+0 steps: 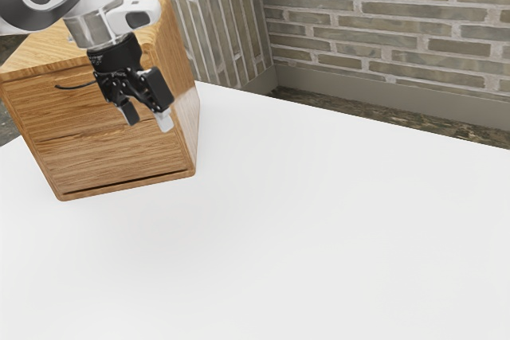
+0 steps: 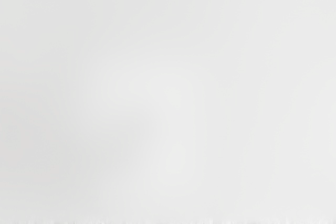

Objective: Pull the drawer handle with one arm to open the drawer

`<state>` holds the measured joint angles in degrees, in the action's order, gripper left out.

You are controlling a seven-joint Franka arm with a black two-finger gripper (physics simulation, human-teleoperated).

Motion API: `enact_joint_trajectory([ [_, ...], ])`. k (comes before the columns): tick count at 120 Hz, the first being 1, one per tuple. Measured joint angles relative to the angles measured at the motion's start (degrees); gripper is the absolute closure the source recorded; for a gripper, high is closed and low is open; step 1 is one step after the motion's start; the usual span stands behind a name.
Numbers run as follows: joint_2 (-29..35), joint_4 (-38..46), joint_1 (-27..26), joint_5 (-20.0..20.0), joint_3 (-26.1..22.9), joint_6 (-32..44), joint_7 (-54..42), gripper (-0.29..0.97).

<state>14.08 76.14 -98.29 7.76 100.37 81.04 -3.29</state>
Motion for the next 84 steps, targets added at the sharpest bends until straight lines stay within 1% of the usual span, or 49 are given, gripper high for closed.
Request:
enact_joint_trajectory([
  [27, 0.0, -0.2, 0.0, 0.0, 0.0, -0.3, -0.6, 0.00],
  [41, -1.0, -10.4, -0.4, 0.0, -0.9, -2.9, -0.8, 0.00],
  [49, -1.7, -14.2, -0.3, 0.3, -4.4, -5.1, -0.9, 0.00],
  [61, -3.7, -15.0, -0.9, 0.8, -10.1, -7.8, -0.9, 0.00],
  [73, -5.8, -15.0, -3.6, 2.8, -11.7, -10.0, -1.4, 0.00],
  [84, -5.8, -15.0, -5.2, 5.4, -11.8, -9.7, -3.9, 0.00],
])
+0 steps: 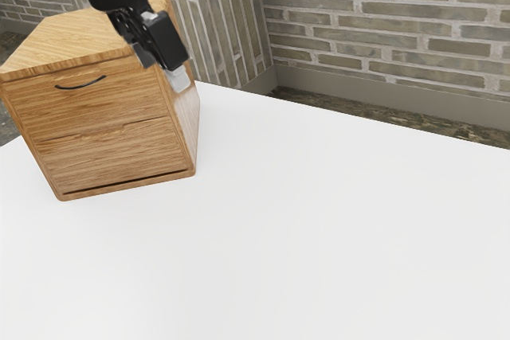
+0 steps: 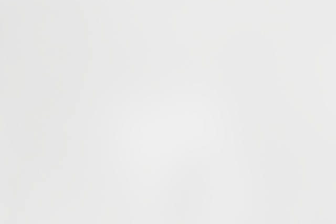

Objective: Pull the drawer handle with one arm to open the drawer

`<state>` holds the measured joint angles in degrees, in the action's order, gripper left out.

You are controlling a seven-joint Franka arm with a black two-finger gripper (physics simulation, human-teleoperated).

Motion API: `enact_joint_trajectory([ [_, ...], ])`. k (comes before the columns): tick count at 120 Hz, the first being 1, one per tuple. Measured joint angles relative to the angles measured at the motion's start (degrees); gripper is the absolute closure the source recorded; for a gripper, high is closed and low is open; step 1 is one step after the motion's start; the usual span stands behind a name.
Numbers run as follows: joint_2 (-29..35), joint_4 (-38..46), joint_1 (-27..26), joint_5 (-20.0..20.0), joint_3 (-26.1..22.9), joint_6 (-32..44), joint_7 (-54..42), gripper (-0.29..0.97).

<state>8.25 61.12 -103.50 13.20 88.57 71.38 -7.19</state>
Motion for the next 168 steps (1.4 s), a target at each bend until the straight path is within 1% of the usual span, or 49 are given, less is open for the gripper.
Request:
enact_joint_trajectory([
  [9, 0.2, 0.2, 0.1, 1.8, 0.2, 1.2, -2.6, 0.00],
  [15, 0.8, 2.5, 0.4, 2.9, 0.8, 3.6, -5.1, 0.00],
  [20, 3.3, 3.8, 0.7, 3.9, 1.4, 6.0, -7.5, 0.00],
  [26, 8.0, 4.5, 1.1, 6.7, 1.4, 8.6, -10.5, 0.00],
  [35, 13.4, 4.9, 1.3, 9.8, 1.4, 12.2, -15.4, 0.00],
  [47, 15.6, 4.8, 1.5, 12.6, 1.8, 15.3, -21.2, 0.00],
  [56, 16.4, 6.5, 3.3, 13.7, 1.5, 17.0, -25.5, 0.00],
  [60, 17.9, 8.7, 5.6, 14.0, -0.4, 18.2, -27.5, 0.00],
  [67, 22.3, 14.3, 12.9, 15.7, -7.7, 20.8, -30.6, 0.00],
  [73, 26.1, 17.0, 16.8, 18.0, -12.5, 22.6, -33.1, 0.00],
  [84, 30.7, 18.8, 20.7, 21.6, -18.2, 25.2, -37.4, 0.00],
  [92, 33.1, 19.5, 21.8, 23.5, -19.6, 27.1, -40.5, 0.00],
  [107, 36.8, 19.7, 21.1, 25.9, -17.8, 30.2, -46.1, 0.00],
  [117, 37.8, 19.3, 20.6, 27.6, -16.3, 31.8, -49.4, 0.00],
  [123, 37.1, 18.8, 20.0, 28.5, -13.7, 32.9, -51.2, 0.00],
  [133, 34.2, 18.3, 19.6, 29.4, -9.4, 34.2, -53.9, 0.00],
  [141, 32.9, 18.1, 19.9, 29.2, -7.7, 34.8, -55.8, 0.00],
  [157, 31.8, 18.1, 20.1, 28.8, -6.9, 35.3, -59.0, 0.00],
  [168, 28.3, 18.2, 21.1, 26.4, -5.3, 35.1, -60.7, 0.00],
])
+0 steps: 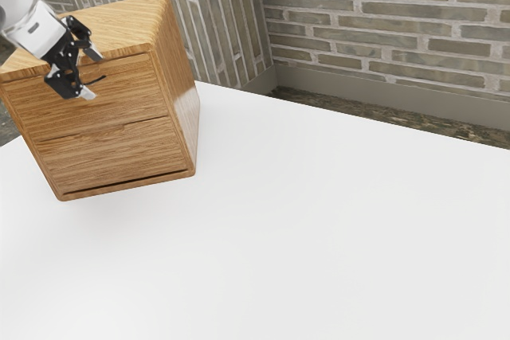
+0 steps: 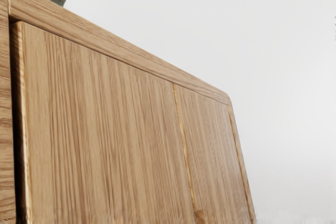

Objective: Pull the drawer handle with one arm to open the drawer

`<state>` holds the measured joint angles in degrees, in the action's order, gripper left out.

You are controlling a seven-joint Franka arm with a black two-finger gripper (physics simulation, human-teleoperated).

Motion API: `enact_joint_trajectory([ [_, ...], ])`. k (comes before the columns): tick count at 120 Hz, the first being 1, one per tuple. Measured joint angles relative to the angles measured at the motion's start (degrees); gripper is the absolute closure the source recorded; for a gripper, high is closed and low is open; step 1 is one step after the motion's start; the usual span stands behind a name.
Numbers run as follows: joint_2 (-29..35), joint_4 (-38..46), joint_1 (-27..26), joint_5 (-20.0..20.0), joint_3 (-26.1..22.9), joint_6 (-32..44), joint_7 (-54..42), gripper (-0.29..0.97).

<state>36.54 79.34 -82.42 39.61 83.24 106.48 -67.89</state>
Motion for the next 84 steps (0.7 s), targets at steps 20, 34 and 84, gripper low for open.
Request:
enact_joint_trajectory([
  [20, -3.4, 0.9, 4.6, -4.6, 0.9, -0.5, -2.6, 0.00],
  [34, -5.5, 1.8, 4.9, -7.6, 3.6, -0.1, -4.1, 0.00],
  [84, -10.0, 1.9, 4.6, -13.7, 7.9, -0.2, -6.1, 0.00],
])
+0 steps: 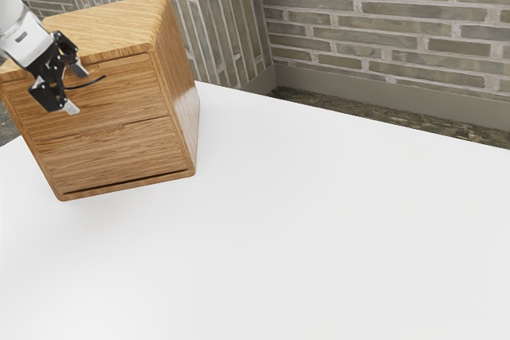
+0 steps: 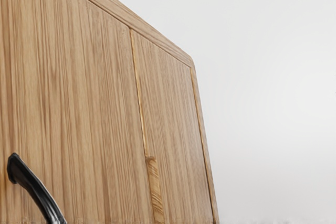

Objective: Pull the drawer handle with one arm to open the drawer

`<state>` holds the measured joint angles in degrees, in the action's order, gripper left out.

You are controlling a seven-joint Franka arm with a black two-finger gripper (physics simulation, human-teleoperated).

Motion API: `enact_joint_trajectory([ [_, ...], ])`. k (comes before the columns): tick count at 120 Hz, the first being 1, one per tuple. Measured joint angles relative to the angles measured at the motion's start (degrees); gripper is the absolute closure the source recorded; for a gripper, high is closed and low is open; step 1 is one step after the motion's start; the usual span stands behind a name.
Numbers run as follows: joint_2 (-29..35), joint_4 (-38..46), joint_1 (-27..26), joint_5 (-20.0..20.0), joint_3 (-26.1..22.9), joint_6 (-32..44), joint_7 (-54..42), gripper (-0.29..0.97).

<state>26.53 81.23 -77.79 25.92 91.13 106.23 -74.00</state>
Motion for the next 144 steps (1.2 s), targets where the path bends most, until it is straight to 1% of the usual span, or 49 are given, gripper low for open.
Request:
enact_joint_trajectory([
  [40, -1.8, 0.0, -0.4, -0.5, 3.1, -1.4, 1.4, 0.00],
  [52, -1.7, 0.0, -1.7, -0.5, 4.6, -1.5, 1.7, 0.00],
  [87, -2.0, 0.0, -1.9, -0.8, 5.0, -2.2, 2.5, 0.00],
  [95, -3.1, 0.1, -2.1, -1.4, 4.9, -2.8, 2.6, 0.04],
  [101, -5.6, 0.1, -1.7, -2.5, 4.7, -3.8, 2.7, 0.15],
  [102, -6.1, 0.2, -1.6, -2.7, 4.6, -4.0, 2.8, 0.19],
  [103, -6.6, 0.3, -1.3, -3.0, 4.4, -4.2, 2.8, 0.21],
  [107, -8.5, 1.3, -1.0, -3.9, 2.4, -4.8, 3.1, 0.16],
  [112, -11.8, 3.4, -1.4, -5.1, -2.2, -5.5, 3.6, 0.12],
  [117, -17.9, 4.7, -1.9, -7.5, -7.7, -6.1, 4.3, 0.09],
  [122, -22.1, 4.9, -3.2, -9.9, -11.0, -6.8, 4.9, 0.07],
  [128, -24.2, 3.6, -5.4, -11.9, -12.8, -7.8, 5.6, 0.05],
  [136, -24.4, 0.0, -8.6, -13.4, -13.5, -9.7, 6.4, 0.04],
  [141, -24.4, -4.4, -8.9, -14.1, -13.9, -11.6, 6.8, 0.03],
  [144, -24.4, -6.8, -8.1, -14.4, -14.5, -12.8, 7.1, 0.02],
])
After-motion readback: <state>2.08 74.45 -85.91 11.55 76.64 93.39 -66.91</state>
